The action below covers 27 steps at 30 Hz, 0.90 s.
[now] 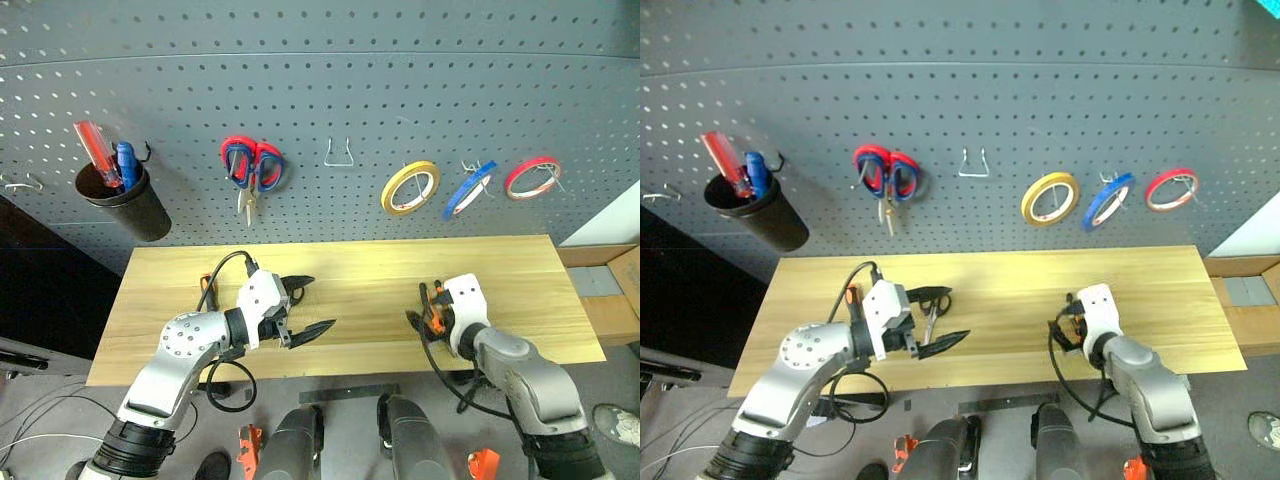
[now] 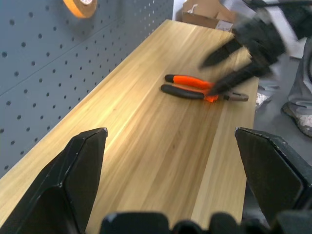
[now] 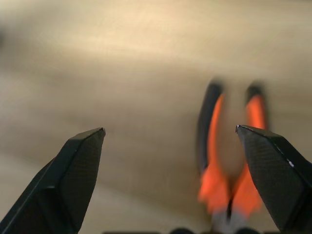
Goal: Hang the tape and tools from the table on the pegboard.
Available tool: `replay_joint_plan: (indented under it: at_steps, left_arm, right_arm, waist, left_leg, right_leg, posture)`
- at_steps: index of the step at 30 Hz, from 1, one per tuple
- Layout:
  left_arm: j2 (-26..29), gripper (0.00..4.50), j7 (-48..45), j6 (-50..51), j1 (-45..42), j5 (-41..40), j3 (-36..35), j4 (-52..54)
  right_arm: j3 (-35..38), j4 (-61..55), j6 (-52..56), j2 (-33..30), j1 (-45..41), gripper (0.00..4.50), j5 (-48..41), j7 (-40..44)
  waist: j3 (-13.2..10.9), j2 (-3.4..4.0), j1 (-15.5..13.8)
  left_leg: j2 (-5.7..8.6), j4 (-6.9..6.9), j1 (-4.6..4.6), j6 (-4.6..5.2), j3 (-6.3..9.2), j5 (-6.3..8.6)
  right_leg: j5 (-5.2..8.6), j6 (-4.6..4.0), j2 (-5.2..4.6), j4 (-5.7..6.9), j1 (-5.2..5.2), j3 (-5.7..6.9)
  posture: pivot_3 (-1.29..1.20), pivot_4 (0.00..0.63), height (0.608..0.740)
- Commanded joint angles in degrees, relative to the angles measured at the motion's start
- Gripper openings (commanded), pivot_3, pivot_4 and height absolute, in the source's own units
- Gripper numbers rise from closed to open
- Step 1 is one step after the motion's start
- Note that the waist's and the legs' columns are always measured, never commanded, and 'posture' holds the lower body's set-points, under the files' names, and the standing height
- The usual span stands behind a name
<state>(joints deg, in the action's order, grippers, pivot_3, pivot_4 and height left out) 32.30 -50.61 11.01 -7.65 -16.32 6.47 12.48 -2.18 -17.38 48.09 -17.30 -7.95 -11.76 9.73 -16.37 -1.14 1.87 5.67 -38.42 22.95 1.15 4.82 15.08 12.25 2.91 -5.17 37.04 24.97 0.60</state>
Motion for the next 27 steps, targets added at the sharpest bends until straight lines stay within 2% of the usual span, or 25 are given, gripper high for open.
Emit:
replay_joint_plan:
  at_steps: [1, 10, 19, 23, 27]
  left_arm:
    - [0.5, 4.5, -0.1, 0.3, 0.6, -0.7, -1.2, 1.5]
    - [0.2, 4.5, 0.3, 0.7, 0.1, -0.5, -1.2, 1.7]
    - [-0.1, 4.5, 1.1, 2.5, 0.2, -1.0, -0.7, 4.9]
    - [0.2, 4.5, 1.4, 2.9, 0.2, -1.0, -0.9, 5.4]
    - [0.8, 4.5, 1.3, 3.1, -0.2, -0.8, -1.5, 5.5]
  right_arm:
    - [2.4, -0.7, -1.3, 0.6, 0.0, 4.47, 3.2, -4.1]
    - [4.1, 3.3, 8.8, 1.8, -0.9, 4.47, 2.5, -3.7]
    - [1.7, 13.4, 6.1, 0.8, -5.1, 4.47, 4.3, 0.1]
    - [3.1, 22.1, 6.5, 1.4, -9.8, 4.47, 5.5, -1.9]
    - [4.6, 25.8, 9.5, 2.1, -13.0, 4.47, 4.9, -2.5]
  waist:
    - [0.1, -0.05, -0.2]
    - [0.4, -0.1, 0.0]
    - [1.1, -0.1, 0.0]
    - [1.2, -0.08, 0.0]
    - [1.4, -0.1, 0.0]
  left_leg:
    - [-0.02, 0.06, 0.0, -0.2, -0.03, -0.11]
    - [-0.17, 0.37, 0.01, -0.24, -0.24, -0.13]
    - [-0.21, 0.34, -0.03, -0.26, -0.35, -0.15]
    - [-0.21, 0.33, -0.04, -0.27, -0.41, -0.16]
    - [-0.23, 0.33, -0.07, -0.27, -0.41, -0.16]
  right_leg:
    - [-0.01, -0.02, 0.01, 0.02, 0.03, 0.0]
    - [0.02, -0.14, 0.08, -0.02, 0.2, -0.03]
    - [-0.07, -0.26, 0.14, 0.01, 0.18, 0.01]
    - [-0.08, -0.28, 0.14, 0.02, 0.2, 0.0]
    - [-0.1, -0.3, 0.15, 0.05, 0.19, 0.0]
  posture:
    - [-0.08, 0.232, 0.74]
    - [-0.07, 0.224, 0.74]
    - [-0.06, 0.217, 0.74]
    - [-0.04, 0.217, 0.74]
    - [-0.04, 0.22, 0.74]
